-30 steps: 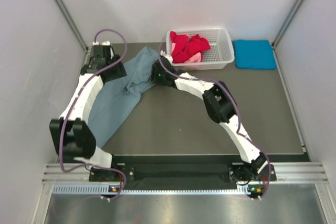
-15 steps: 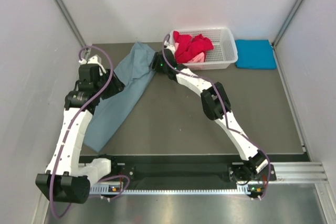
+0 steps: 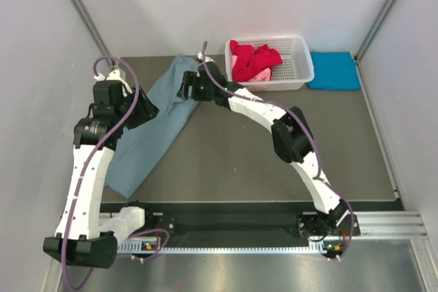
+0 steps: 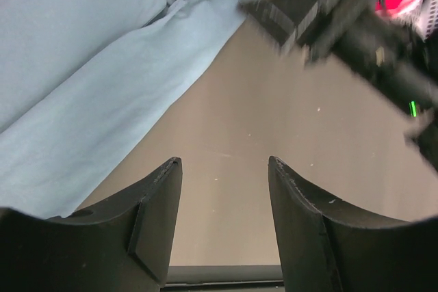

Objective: Fold and stack the t-shirts

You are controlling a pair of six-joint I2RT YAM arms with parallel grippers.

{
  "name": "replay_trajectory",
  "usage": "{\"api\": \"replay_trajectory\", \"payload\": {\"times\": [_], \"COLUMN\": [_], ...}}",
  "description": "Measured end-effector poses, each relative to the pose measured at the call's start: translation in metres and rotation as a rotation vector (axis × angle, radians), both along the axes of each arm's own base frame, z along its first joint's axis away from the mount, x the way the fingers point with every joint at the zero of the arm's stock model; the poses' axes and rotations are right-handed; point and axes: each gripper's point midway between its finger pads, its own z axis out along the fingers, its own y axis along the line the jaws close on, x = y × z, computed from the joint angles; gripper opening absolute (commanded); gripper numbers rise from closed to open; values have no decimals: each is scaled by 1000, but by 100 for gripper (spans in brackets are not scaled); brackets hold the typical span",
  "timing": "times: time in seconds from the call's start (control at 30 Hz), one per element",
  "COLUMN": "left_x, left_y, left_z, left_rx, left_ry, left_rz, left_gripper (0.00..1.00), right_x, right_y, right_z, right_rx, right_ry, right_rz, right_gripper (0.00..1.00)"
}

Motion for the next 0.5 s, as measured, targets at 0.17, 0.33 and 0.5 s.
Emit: {"api": "replay_trajectory", "payload": {"times": [0.17,0.33,0.5], "left_x": [-13,-25,-30], "left_y": [0,1,1], "left_z": [16,35,43], "left_rx": [-17,-26,-34], "left_ry": [-38,-80,-85], "left_rz": [9,12,16], "left_gripper": [58,58,58], "right_x": [-96,-181,-237], "right_y": [24,45,52], "right_z": [41,27,-15], "right_rx": [53,94,85], "right_ry": [36,185,360], "right_rz": [112,209,239], "right_gripper": [75,71,66]}}
